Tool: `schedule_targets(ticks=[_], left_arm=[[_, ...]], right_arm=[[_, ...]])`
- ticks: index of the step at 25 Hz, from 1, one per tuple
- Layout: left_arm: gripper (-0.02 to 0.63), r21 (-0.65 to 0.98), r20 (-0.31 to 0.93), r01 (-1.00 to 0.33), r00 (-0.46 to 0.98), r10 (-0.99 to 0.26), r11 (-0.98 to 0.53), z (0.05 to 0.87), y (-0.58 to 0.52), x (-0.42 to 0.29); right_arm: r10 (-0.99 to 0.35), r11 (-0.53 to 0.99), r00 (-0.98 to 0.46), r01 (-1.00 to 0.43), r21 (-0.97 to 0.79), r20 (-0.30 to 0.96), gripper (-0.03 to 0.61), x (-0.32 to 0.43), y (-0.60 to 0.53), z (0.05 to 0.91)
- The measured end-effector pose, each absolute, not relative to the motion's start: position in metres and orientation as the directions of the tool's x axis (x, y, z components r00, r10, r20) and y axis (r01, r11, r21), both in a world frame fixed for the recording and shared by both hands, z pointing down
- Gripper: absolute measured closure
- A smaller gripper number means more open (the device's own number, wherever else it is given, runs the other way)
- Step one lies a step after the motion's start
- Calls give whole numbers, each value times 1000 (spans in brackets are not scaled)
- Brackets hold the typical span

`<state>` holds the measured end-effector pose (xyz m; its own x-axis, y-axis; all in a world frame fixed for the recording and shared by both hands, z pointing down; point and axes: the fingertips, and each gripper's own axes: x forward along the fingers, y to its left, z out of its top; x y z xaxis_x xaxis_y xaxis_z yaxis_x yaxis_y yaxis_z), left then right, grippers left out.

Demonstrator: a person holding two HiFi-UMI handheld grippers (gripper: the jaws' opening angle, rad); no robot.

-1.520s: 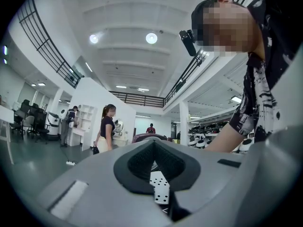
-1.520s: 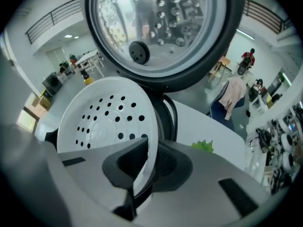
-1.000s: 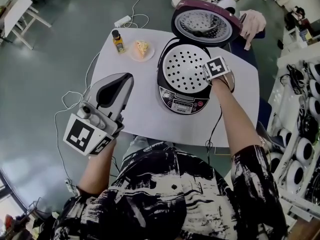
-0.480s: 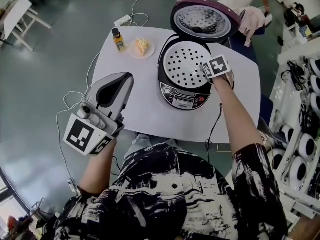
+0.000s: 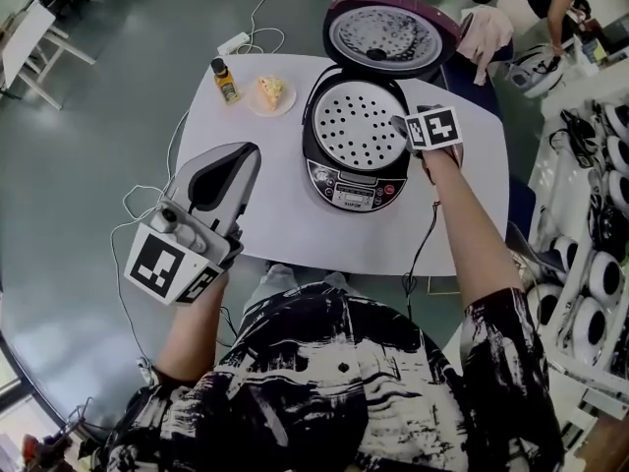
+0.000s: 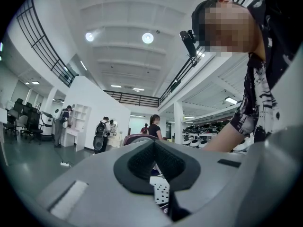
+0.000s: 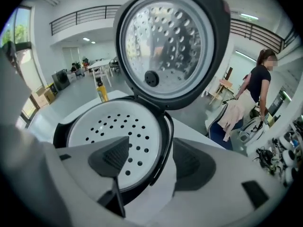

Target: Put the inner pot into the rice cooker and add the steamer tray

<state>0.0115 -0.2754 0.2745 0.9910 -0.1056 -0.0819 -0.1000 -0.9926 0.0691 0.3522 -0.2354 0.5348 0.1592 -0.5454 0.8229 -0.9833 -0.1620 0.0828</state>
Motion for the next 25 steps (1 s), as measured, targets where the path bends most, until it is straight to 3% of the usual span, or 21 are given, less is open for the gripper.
schedule_targets(ticks=[5,8,11,13,16,25], left_arm=[[609,64,-81,-61,995,-66,-996,276,-265,29],[609,61,-74,-33,997,-37,-998,278,-257,42],[609,53,-66,-6,998,-9,-999,277,-248,57],[609,46,-60,14,998,11,-999,277,-241,69],[609,41,-50,38,998,36,-998,278,-229,86],[609,30,-49,76,996,75,-997,265,-202,114]], right_arm=[[-787,-128,70,-991,-51,613,314,328,-237,456],[-931,-23,-24,-992,-125,365,314,284,-215,376],[-991,95,-106,-988,-120,85,318,232,-176,298],[-992,123,-121,-989,-79,-28,394,207,-149,267],[-993,99,-96,-994,-41,-69,548,191,-120,259],[-998,43,-42,-999,-30,-50,580,199,-100,273]])
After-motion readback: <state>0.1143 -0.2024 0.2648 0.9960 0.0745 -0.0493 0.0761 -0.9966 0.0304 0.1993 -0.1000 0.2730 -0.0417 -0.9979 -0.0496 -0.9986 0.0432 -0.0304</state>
